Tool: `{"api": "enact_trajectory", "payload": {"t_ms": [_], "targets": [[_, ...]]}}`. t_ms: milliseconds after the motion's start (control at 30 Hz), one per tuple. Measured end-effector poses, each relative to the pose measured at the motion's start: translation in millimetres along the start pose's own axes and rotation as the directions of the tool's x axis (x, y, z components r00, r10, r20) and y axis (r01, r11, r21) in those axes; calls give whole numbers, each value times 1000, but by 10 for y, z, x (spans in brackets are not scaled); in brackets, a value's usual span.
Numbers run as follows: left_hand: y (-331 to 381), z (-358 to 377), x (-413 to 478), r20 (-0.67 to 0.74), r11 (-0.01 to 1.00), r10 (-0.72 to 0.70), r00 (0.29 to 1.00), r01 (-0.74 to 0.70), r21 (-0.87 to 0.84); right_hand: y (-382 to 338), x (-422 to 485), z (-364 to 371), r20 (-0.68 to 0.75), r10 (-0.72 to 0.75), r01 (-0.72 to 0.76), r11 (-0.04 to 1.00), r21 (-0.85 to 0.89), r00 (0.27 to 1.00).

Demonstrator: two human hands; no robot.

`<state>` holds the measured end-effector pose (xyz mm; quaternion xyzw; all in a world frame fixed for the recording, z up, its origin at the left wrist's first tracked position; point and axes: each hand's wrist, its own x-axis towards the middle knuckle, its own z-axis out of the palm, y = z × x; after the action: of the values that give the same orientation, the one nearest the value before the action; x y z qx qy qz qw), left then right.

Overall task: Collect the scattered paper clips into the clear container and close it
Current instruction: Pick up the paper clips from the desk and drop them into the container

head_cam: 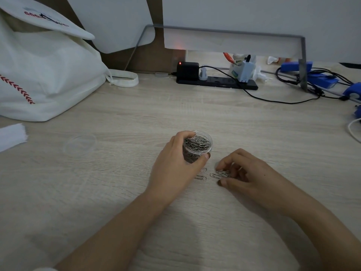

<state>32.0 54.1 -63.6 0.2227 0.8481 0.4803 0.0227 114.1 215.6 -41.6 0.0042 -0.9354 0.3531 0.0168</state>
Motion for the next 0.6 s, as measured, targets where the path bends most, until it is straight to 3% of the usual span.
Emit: {"api": "enact_trajectory", "payload": {"t_ms": [267, 600], "targets": [[-4, 5, -5, -1, 1000, 6, 1000, -6, -5, -31, 54, 63, -35, -34, 33, 999, -38, 999], [2, -1, -9, 3, 1000, 2, 1000, -2, 9, -120, 51, 99, -47, -127, 111, 960, -256, 991]]}}
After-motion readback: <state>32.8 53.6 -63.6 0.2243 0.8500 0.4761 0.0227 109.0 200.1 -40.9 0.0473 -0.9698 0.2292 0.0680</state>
